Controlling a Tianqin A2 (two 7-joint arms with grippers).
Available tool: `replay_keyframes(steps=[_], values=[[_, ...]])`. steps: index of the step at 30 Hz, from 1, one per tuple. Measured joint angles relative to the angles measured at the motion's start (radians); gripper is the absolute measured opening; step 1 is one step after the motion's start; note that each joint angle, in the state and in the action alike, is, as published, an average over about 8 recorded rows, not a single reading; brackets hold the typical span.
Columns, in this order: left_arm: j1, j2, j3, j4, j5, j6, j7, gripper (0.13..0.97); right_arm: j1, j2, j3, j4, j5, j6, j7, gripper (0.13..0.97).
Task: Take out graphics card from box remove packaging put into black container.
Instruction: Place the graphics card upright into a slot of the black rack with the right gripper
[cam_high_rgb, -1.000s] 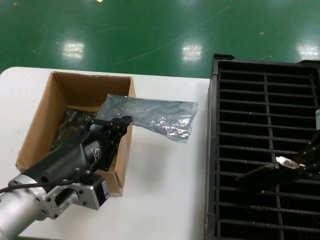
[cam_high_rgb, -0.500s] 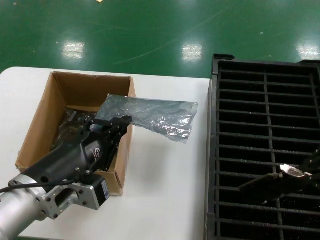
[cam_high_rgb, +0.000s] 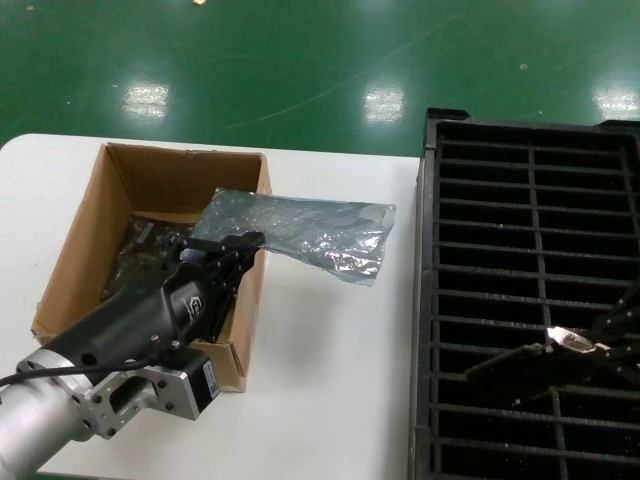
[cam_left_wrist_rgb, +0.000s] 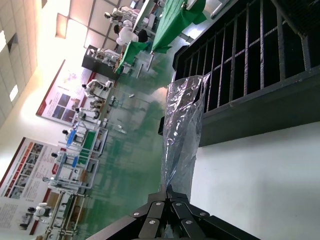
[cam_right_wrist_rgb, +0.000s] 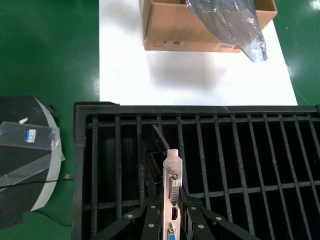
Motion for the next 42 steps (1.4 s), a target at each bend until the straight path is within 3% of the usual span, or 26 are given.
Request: replay_keyframes(steps=[18, 42], values=[[0.000, 0.000, 0.000, 0.000, 0.000, 0.000, 0.000, 0.140, -0.027, -0.090, 0.041, -0.101, -0.092, 0.002, -0.047, 0.187], [0.000, 0.000, 0.000, 0.000, 0.000, 0.000, 0.000, 0.140, -0.038, -0.110, 0.031, -0.159, -0.121, 0.000, -0.076, 0.187]])
